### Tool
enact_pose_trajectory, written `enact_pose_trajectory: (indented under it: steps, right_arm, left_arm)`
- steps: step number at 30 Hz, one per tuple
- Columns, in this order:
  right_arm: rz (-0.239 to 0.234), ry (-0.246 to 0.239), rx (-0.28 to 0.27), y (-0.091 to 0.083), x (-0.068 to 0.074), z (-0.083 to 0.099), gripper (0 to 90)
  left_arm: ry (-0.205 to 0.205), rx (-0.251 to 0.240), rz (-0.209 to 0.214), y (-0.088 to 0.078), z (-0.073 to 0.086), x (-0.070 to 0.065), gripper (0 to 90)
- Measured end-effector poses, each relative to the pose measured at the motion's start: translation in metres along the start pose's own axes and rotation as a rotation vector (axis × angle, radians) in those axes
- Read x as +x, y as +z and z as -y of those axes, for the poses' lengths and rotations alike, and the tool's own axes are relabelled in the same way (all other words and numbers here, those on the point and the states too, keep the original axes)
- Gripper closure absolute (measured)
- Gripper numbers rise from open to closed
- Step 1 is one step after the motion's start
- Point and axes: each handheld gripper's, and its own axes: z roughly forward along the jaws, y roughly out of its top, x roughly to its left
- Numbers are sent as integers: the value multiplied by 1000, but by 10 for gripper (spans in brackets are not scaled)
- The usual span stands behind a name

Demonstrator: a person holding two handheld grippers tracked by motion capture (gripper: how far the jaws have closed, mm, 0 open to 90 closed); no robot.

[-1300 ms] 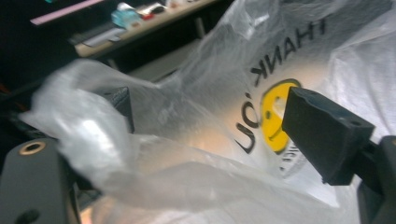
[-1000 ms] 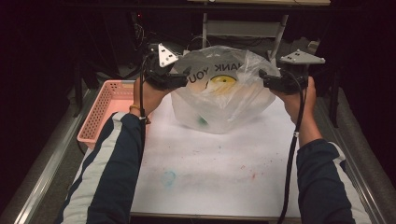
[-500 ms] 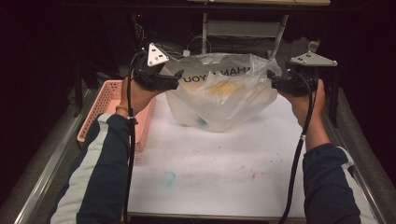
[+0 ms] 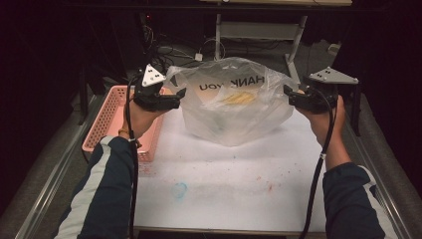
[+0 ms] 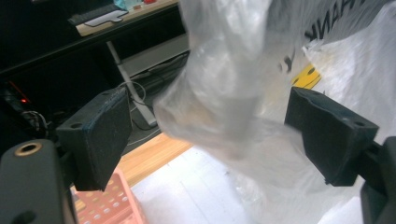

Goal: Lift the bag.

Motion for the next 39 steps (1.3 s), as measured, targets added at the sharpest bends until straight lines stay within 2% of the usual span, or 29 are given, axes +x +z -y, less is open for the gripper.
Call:
enact_pose_trajectory:
  steps: [3, 5, 8, 10, 12, 13, 15, 17, 18, 21, 23, 27, 29, 31, 39]
  right_arm:
    - [-23, -5, -12, -6, 1, -1, 281]
    - [-27, -7, -17, -10, 3, 0, 262]
    - [-38, -17, -26, -16, 3, 0, 241]
    - [-47, -15, -29, -18, 3, 0, 239]
    - [-47, -18, -24, -21, 3, 0, 228]
    - [-50, -24, -26, -23, 3, 0, 228]
    - [-54, -26, -21, -27, 2, 1, 222]
    - [-66, -19, -22, -33, 2, 2, 221]
    - [-71, -20, -24, -36, 2, 2, 216]
    - [-80, -25, -31, -46, 5, -1, 187]
    - [-75, -35, -45, -53, 8, -3, 186]
    - [-72, -38, -76, -66, 14, -3, 177]
    - [-74, -51, -78, -70, 18, 0, 176]
    - [-69, -62, -84, -72, 22, 4, 176]
    - [-71, -51, -71, -68, 30, 20, 176]
  left_arm:
    - [-7, -17, -15, -3, 4, 0, 153]
    - [-17, -43, -25, -9, 4, 3, 152]
    - [-12, -88, -36, -18, 2, 9, 153]
    - [-4, -85, -47, -23, 0, 11, 152]
    - [-19, -83, -45, -27, 0, 12, 153]
    - [-1, -85, -58, -27, 0, 13, 157]
    - [3, -81, -63, -28, 3, 13, 166]
    - [7, -66, -69, -28, 6, 11, 255]
    - [8, -61, -71, -27, 7, 10, 256]
    - [4, -62, -68, -27, 9, 10, 254]
    - [4, -68, -68, -28, 10, 9, 219]
    - [16, -89, -71, -35, 13, 6, 216]
    - [28, -94, -75, -39, 16, 4, 168]
    - [41, -97, -76, -42, 18, 1, 168]
    - [74, -105, -79, -54, 32, -8, 167]
